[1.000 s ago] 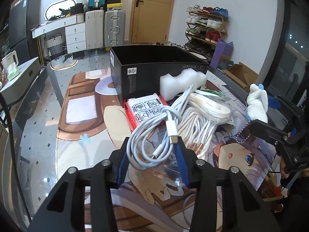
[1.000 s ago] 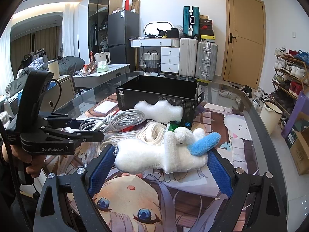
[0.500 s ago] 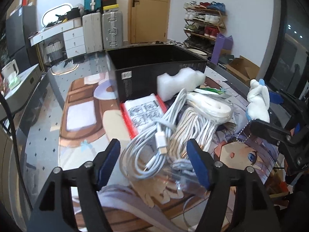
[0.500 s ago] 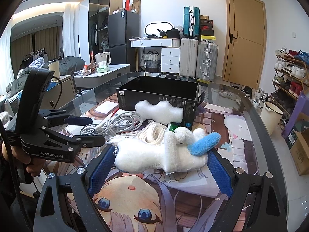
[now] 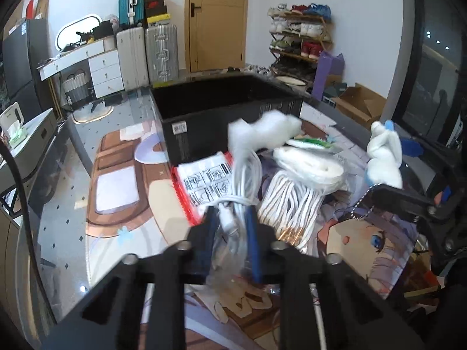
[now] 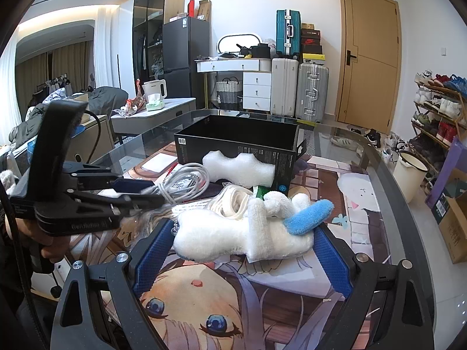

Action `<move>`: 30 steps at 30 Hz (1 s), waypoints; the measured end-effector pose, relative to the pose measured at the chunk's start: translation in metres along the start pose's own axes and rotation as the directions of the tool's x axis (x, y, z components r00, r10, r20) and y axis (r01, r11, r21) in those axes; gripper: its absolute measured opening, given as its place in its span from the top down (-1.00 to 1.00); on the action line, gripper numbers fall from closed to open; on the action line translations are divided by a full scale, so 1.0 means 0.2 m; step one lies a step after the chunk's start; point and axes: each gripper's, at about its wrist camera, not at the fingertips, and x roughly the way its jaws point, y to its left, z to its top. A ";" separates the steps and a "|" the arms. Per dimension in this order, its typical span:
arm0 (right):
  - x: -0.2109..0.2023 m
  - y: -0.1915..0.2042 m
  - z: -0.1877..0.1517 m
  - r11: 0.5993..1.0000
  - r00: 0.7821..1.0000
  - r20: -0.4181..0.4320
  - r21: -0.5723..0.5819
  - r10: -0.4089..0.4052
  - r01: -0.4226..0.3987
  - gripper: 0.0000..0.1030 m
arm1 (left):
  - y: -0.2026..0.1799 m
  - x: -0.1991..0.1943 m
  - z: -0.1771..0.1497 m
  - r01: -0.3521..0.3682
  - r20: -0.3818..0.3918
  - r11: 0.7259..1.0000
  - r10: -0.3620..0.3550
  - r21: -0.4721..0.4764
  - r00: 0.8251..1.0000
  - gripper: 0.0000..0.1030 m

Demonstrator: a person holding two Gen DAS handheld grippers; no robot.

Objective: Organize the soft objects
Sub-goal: 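Carry the cable and plush toy into the black box with both grippers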

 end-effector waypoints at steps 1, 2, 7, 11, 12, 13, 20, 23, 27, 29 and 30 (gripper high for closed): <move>0.00 0.00 0.00 1.000 1.000 0.001 0.000 0.000 0.000 -0.82 | 0.00 -0.01 0.00 0.003 0.000 1.000 -0.003 0.001 1.000 0.72; 0.00 0.00 0.00 1.000 1.000 0.002 0.000 0.000 0.000 -0.82 | 0.00 0.00 -0.01 0.004 -0.001 1.000 -0.004 0.001 1.000 0.72; 0.01 0.00 0.01 1.000 1.000 0.000 -0.005 -0.001 0.001 -0.82 | 0.00 0.03 -0.02 0.012 -0.014 1.000 -0.012 0.005 1.000 0.70; 0.01 0.01 0.01 1.000 1.000 -0.001 -0.006 0.001 -0.001 -0.82 | -0.02 0.05 0.01 0.010 -0.037 1.000 -0.009 0.027 0.999 0.34; 0.01 0.01 0.00 1.000 1.000 -0.001 -0.006 0.001 -0.001 -0.82 | -0.02 0.07 0.01 0.008 -0.054 1.000 -0.007 0.028 0.999 0.08; 0.01 0.01 0.00 1.000 1.000 0.000 -0.007 0.001 -0.001 -0.82 | -0.02 0.08 0.01 0.001 -0.063 1.000 0.001 0.031 0.998 0.05; 0.01 0.01 0.00 1.000 1.000 -0.001 -0.003 0.002 -0.002 -0.82 | 0.00 0.10 0.01 0.033 -0.071 0.999 -0.032 0.010 0.997 0.51; 0.01 0.00 0.00 1.000 1.000 0.001 -0.001 0.002 -0.002 -0.82 | 0.01 0.08 0.00 0.034 -0.057 0.999 -0.034 -0.011 0.998 0.56; 0.02 0.00 0.00 1.000 1.000 0.005 0.002 0.000 0.000 -0.82 | 0.02 0.04 -0.02 0.035 -0.035 0.999 -0.036 -0.032 0.999 0.60; 0.02 -0.01 0.00 1.000 1.000 0.008 0.000 -0.001 0.001 -0.82 | 0.03 0.01 -0.03 0.036 -0.020 0.998 -0.037 -0.048 0.999 0.60; 0.01 -0.01 0.01 1.000 1.000 0.009 -0.001 -0.001 0.001 -0.82 | 0.04 0.00 -0.03 0.038 -0.011 0.998 -0.038 -0.056 0.999 0.60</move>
